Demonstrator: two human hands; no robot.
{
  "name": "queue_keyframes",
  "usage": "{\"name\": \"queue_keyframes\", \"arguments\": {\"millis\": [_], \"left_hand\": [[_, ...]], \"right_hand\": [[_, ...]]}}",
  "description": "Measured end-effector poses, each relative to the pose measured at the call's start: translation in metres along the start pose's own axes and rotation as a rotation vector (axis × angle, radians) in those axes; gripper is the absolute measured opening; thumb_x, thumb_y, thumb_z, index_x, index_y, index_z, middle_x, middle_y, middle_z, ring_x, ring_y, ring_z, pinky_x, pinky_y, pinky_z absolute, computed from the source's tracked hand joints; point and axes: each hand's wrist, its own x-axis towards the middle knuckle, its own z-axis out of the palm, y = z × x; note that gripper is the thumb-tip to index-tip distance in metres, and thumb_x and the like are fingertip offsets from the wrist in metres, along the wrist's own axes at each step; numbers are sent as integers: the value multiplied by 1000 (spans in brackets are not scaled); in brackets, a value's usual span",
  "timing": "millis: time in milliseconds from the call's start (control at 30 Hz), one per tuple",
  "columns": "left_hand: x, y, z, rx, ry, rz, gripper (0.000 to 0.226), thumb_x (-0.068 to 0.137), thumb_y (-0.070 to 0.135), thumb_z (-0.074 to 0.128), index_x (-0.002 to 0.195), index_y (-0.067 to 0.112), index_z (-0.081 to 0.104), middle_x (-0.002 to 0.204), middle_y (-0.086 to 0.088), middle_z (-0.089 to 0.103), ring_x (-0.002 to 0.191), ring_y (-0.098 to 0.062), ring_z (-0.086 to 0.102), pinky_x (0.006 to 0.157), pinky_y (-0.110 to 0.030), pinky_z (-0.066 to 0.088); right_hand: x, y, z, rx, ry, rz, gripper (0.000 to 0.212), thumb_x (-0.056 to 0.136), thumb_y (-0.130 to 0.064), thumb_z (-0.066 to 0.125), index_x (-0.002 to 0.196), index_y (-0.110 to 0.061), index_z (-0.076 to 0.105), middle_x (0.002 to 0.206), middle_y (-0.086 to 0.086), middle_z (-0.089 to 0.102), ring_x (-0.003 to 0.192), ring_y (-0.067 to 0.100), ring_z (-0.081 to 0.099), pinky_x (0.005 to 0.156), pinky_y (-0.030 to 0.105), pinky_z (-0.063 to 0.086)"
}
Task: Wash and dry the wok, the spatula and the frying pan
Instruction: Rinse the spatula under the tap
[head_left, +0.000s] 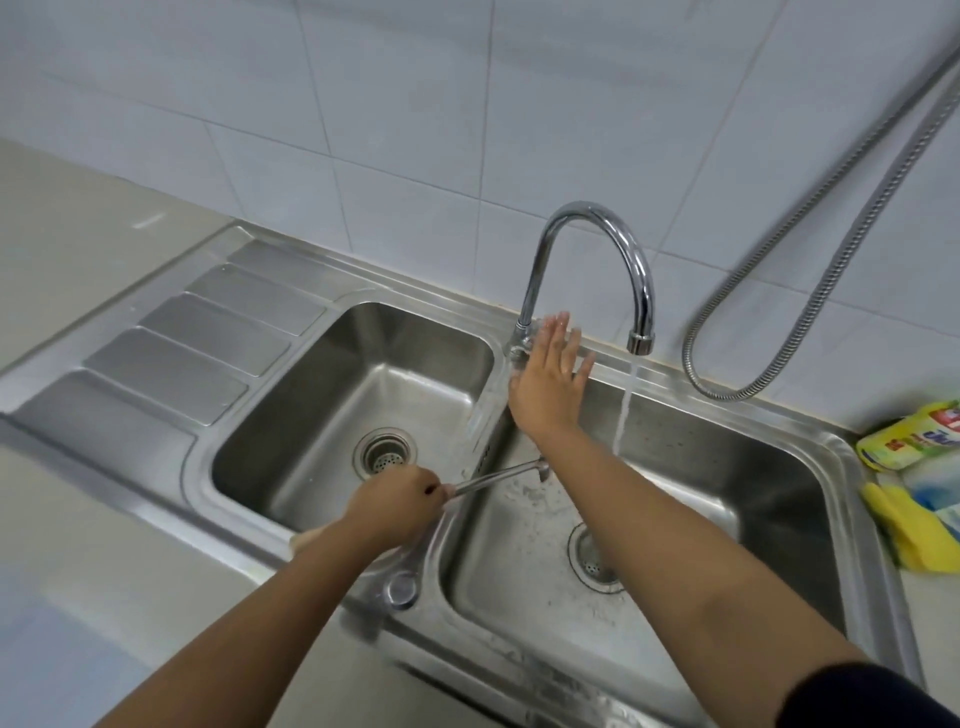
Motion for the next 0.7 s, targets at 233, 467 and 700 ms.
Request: {"name": "queue_keyframes", "arguments": {"millis": [233,467,700], "left_hand": [[5,5,0,-9,-26,-7,46,95,51,46,59,23,50,64,5,55,64,-14,56,52,-26,32],[4,16,-5,-33,-73,17,21,85,50,61,95,31,64,84,6,65,80,-15,63,69,-29,47],[-8,41,-6,-101,-102,121,28,94,46,48,105,25,63,91,-1,68,83,-19,63,79,-33,50]], "right_hand": [[24,7,-24,26,-42,54,86,98,-45,41,150,-10,-18,158,8,-26,147,30,-18,117,53,-8],[-43,44,-3,264,-28,38,72,98,-29,45,155,-17,3,163,2,-5,148,28,8,120,42,14],[-136,100,26,329,49,158,60,89,-10,53,146,-21,37,151,1,38,134,24,37,109,37,32]]}}
